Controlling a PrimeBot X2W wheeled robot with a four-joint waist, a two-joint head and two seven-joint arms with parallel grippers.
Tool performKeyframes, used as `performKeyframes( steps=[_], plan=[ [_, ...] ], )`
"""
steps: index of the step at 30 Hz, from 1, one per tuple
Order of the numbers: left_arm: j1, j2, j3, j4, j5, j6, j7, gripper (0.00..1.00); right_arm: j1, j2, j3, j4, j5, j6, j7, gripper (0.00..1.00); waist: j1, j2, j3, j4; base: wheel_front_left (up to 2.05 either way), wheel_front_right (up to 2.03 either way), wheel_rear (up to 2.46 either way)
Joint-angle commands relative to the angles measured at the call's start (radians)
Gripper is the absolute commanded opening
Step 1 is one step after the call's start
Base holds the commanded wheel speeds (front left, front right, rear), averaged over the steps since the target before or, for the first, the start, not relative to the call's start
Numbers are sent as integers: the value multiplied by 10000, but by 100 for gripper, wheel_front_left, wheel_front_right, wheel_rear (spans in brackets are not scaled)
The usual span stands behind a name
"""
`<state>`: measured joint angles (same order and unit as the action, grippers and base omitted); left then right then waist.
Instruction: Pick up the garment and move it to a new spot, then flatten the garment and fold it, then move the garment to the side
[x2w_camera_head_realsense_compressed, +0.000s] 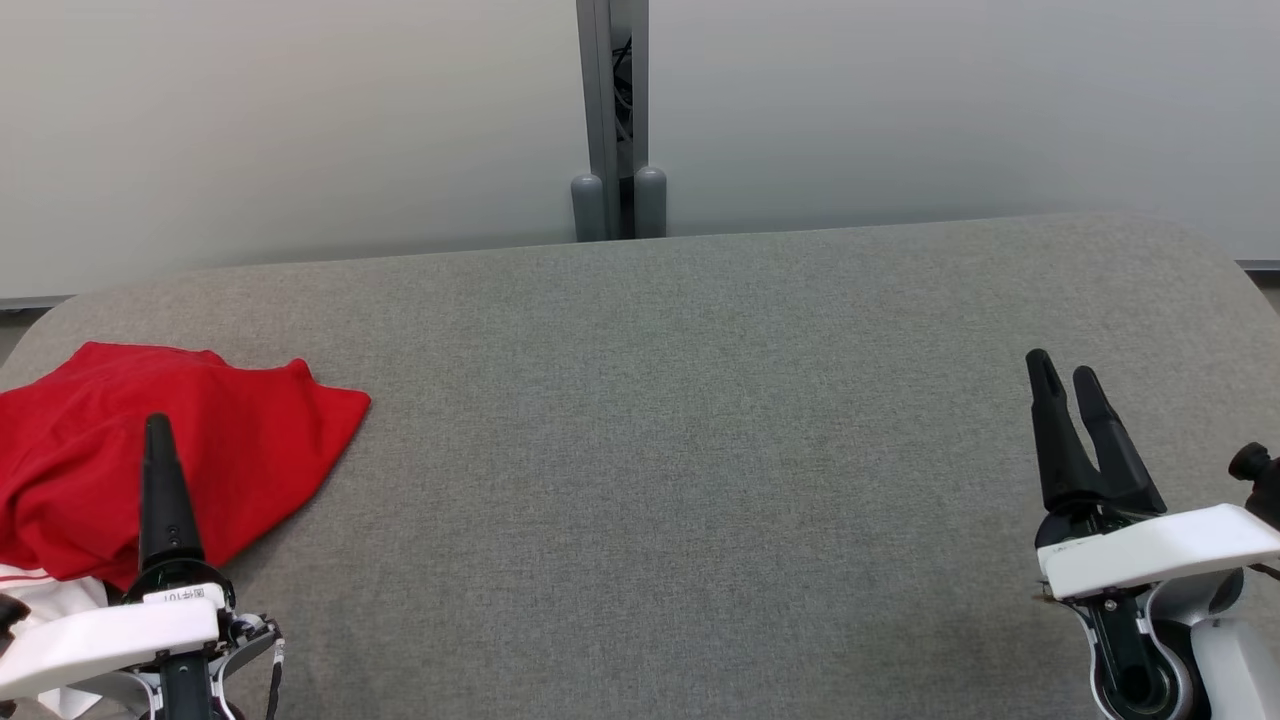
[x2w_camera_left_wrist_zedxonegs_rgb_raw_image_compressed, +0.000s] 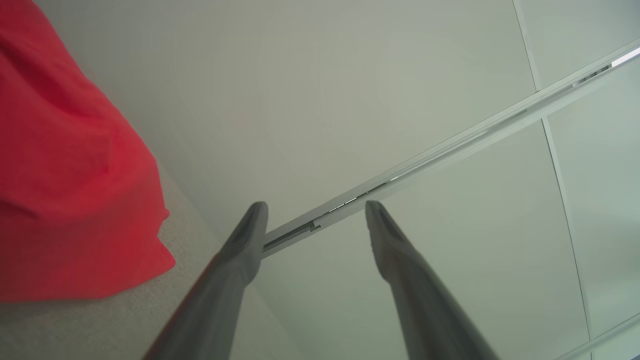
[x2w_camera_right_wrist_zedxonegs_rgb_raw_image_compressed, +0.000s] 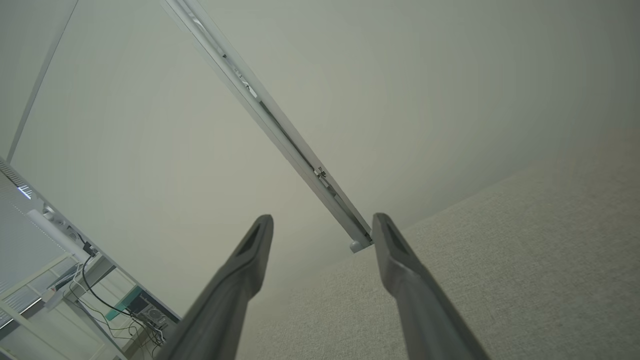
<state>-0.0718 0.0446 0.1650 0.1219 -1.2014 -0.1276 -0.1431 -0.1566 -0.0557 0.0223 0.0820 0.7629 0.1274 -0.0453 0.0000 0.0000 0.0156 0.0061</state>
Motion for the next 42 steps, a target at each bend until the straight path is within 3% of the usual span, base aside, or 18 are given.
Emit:
performKeyframes(
  steps=[1, 8, 23, 28, 42],
  plan=[
    [-331, 42, 62, -157, 91, -17, -31, 100, -211, -112, 29, -123, -125, 35, -74, 100, 0, 0, -1, 0, 0, 0, 0],
    [-266, 45, -154, -761, 1784, 409, -184, 100, -205, -10, 165, -84, -1192, 36, -343, 100, 0, 0, 91, 8, 0, 0, 0],
    [122, 53, -2104, -1345, 6019, 2005, -472, 100, -15, 56, 455, -112, -3057, 41, -864, 100, 0, 0, 203, -32, 0, 0, 0],
    [207, 55, -2776, -904, 7381, 2253, -579, 100, 25, 62, 632, -32, -3623, 42, -1056, 100, 0, 0, 218, -27, 0, 0, 0],
    [292, 63, -3478, 281, 8553, 2351, -794, 100, 14, 47, 813, 990, -4162, 45, -1455, 100, 0, 0, 179, 16, 0, 0, 0]
  ],
)
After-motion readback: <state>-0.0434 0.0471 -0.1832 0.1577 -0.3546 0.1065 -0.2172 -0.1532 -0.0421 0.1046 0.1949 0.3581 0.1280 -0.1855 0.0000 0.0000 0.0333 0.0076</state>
